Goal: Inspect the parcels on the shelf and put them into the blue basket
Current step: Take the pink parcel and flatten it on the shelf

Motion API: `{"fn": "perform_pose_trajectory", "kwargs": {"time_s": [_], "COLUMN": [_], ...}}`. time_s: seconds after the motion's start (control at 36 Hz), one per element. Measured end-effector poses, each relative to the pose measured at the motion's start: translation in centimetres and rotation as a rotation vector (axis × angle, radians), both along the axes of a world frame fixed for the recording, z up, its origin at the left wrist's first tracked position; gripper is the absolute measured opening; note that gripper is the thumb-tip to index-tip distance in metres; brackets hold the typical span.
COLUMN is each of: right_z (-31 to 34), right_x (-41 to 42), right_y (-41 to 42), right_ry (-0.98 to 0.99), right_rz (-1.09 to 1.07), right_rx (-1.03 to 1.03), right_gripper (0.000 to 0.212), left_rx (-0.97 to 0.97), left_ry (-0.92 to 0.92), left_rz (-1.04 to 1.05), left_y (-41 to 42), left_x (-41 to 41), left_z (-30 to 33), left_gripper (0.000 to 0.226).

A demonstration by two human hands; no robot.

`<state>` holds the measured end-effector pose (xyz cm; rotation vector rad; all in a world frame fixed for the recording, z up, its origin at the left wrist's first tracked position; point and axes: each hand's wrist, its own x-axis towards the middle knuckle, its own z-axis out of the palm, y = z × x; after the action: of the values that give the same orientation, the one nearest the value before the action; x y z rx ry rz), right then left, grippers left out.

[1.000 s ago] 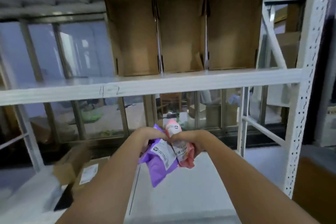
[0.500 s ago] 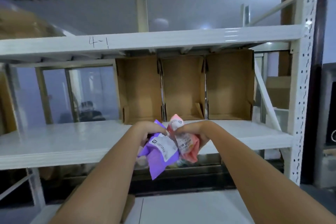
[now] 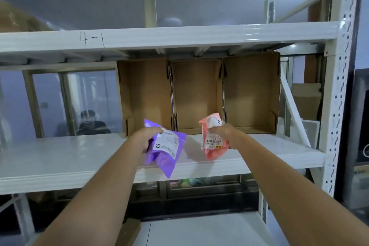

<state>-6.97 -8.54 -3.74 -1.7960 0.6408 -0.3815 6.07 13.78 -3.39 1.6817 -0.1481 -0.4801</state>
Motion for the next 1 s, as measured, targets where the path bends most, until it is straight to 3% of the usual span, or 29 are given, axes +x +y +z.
{"fn": "perform_pose_trajectory", "kwargs": {"time_s": [0.14,0.19,0.25,0.33,0.39,0.44,0.5,0.56,0.64,0.72,0.78,0.83,0.86,0.94,1.0], "right_z": [-1.8,-2.5,-3.1,-4.0,-4.6,-4.9,-4.9,-5.0,-5.0,-4.7,-4.5,-4.2,-3.9,-3.4,-3.3], "right_x": [2.0,2.8,3.5,5.0,6.0,6.6,7.0,7.4,7.9,8.2,8.4,8.3,8.2,8.1,7.7], "right_y": [-3.3,-4.4,-5.0,-6.0,-6.7,-7.2,-7.4,-7.8,-8.2,-8.2,-8.2,-7.8,-7.5,-6.8,-6.6], "right_ry": [-0.023,-0.019,-0.043,-0.039,-0.042,-0.023,-0.02,-0.034,-0.073,-0.134,-0.171,-0.201,-0.217,-0.265,-0.275], "right_rz": [-0.08,-0.074,-0.094,-0.122,-0.125,-0.115,-0.118,-0.108,-0.078,-0.054,-0.031,0.006,0.022,0.05,0.054], "right_rx": [0.065,0.099,0.121,0.119,0.087,0.063,0.066,0.088,0.144,0.203,0.25,0.294,0.31,0.342,0.337], "right_gripper": [0.019,0.033,0.032,0.03,0.033,0.03,0.028,0.03,0.022,0.019,0.034,0.042,0.042,0.044,0.044], "left_rx": [-0.121,-0.154,-0.153,-0.144,-0.115,-0.011,0.263,0.465,0.633,0.625,0.512,0.496,0.466,0.265,0.138], "left_ry": [-0.001,-0.017,-0.027,-0.028,-0.021,-0.105,-0.24,-0.388,-0.687,-0.891,-0.725,-0.524,-0.471,-0.326,-0.217], "left_rz": [0.116,0.178,0.246,0.292,0.265,0.342,0.487,0.595,0.667,0.297,-0.03,-0.238,-0.301,-0.378,-0.395], "left_y": [-0.7,-1.1,-1.6,-2.3,-2.8,-3.5,-4.0,-4.6,-6.2,-8.4,-10.0,-11.5,-12.3,-13.8,-14.4], "left_x": [4.4,7.0,8.9,9.7,10.0,10.8,10.1,8.9,7.6,5.9,4.4,2.8,2.1,0.5,0.7], "left_z": [-1.1,-2.2,-3.2,-4.0,-4.3,-4.4,-4.0,-3.1,-1.4,-0.1,0.1,0.0,-0.2,-1.6,-2.6], "left_gripper": [0.012,0.02,0.03,0.012,0.027,0.058,0.082,0.082,0.065,0.024,0.031,0.052,0.052,0.02,0.025]}}
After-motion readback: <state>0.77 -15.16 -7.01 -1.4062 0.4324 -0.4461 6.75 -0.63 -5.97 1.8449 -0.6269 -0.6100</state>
